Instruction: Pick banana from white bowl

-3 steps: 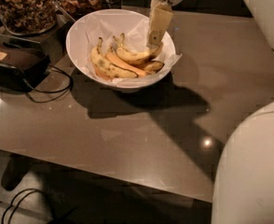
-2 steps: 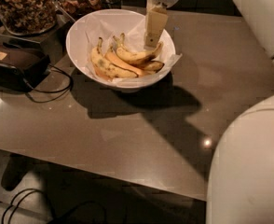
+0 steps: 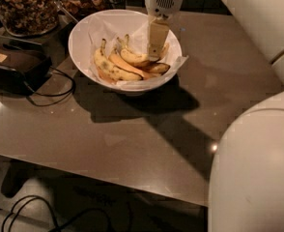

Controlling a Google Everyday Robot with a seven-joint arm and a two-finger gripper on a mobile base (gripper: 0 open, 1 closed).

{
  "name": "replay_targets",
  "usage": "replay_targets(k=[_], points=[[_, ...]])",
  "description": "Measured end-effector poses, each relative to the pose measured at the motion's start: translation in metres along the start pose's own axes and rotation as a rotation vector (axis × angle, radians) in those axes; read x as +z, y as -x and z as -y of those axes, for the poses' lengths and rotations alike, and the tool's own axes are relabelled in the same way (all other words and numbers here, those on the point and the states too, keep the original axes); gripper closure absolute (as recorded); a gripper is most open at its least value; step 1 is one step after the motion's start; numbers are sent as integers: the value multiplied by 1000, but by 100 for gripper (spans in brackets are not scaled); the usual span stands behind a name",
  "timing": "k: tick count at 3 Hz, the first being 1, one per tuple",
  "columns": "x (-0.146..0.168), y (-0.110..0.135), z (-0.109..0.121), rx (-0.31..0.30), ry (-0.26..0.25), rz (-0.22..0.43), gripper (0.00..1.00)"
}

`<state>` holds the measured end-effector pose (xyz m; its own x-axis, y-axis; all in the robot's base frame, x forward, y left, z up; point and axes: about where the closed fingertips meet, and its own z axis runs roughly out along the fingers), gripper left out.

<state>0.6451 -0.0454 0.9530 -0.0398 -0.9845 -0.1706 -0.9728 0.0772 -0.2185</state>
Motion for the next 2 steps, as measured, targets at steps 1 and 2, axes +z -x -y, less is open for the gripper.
replay_targets(k=[1, 2], points=[[-3, -11, -7, -55, -23, -8, 27], [-8, -26, -20, -136, -53, -16, 28]])
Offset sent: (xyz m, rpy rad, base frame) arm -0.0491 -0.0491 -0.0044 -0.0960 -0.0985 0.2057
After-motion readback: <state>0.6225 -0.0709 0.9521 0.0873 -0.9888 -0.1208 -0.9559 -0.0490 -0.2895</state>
